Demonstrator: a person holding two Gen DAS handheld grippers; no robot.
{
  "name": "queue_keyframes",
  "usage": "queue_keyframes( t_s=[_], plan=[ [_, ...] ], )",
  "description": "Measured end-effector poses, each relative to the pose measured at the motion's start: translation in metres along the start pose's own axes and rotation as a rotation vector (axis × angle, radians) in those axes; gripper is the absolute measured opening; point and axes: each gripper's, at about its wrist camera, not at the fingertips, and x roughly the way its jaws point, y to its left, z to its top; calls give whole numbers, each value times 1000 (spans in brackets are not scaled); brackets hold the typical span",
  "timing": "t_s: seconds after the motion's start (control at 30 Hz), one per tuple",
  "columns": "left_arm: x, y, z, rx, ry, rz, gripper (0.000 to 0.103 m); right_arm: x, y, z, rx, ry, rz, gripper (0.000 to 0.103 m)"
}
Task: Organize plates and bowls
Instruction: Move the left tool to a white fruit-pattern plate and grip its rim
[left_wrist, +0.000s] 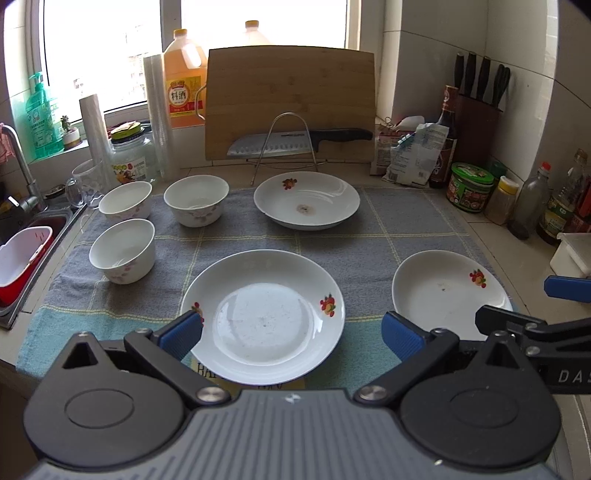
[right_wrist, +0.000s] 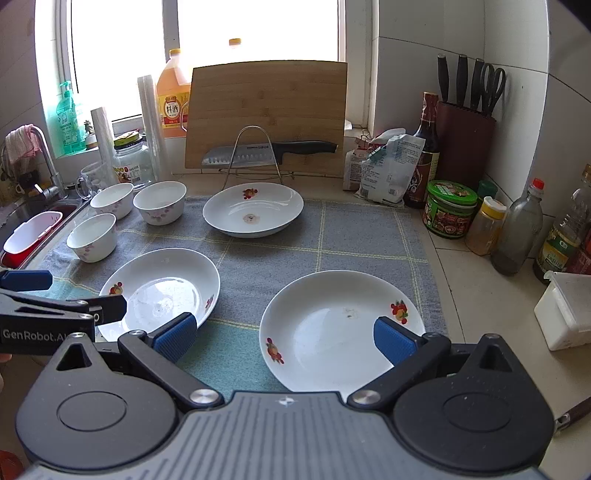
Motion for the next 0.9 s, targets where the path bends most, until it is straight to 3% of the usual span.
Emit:
queue_keyframes(
  t_s=[0.53,0.9],
  plan=[
    [31,-46,16,109,8,-157,102,-1,-55,-43,30,5,-40,103],
    [71,-74,32,245,-26,-297,102,35,-65,-65,44,62,-33,103]
  ],
)
